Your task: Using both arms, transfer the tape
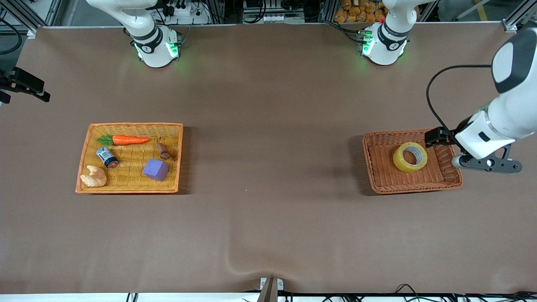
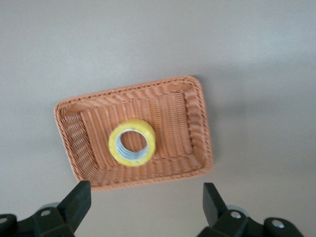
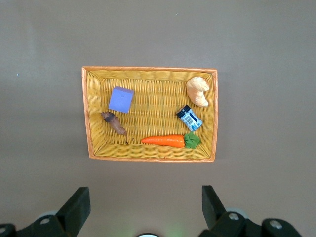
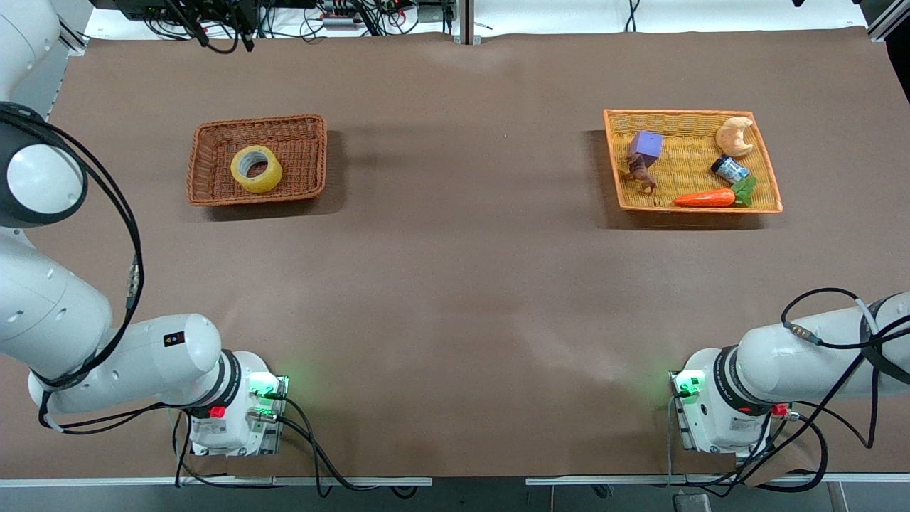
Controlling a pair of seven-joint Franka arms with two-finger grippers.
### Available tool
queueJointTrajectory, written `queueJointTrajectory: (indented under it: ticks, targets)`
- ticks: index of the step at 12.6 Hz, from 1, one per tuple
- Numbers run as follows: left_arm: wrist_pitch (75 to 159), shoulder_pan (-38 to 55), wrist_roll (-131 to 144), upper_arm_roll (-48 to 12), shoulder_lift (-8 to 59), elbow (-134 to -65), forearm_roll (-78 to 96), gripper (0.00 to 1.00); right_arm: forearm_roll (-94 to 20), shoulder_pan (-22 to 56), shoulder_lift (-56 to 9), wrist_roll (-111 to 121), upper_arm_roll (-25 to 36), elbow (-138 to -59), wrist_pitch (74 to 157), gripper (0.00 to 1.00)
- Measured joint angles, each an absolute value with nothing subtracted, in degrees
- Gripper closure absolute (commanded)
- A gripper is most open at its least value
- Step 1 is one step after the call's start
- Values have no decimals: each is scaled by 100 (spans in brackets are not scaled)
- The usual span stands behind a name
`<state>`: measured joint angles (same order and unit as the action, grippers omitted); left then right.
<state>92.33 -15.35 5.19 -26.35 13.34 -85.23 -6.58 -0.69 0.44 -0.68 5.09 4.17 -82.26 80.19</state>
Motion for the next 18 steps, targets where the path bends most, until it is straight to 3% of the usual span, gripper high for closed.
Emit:
queueJointTrajectory:
  ticks: [3,18]
  targets:
    - [8985,-1531,1156,-2908,1020,-8374,-657,0,-70,46,-68,509,404,-8225,8026,0]
    - [8616,-1990,839,-2853,472,-8369,-166,0,-74,56,-68,500,371,-8225,8029,0]
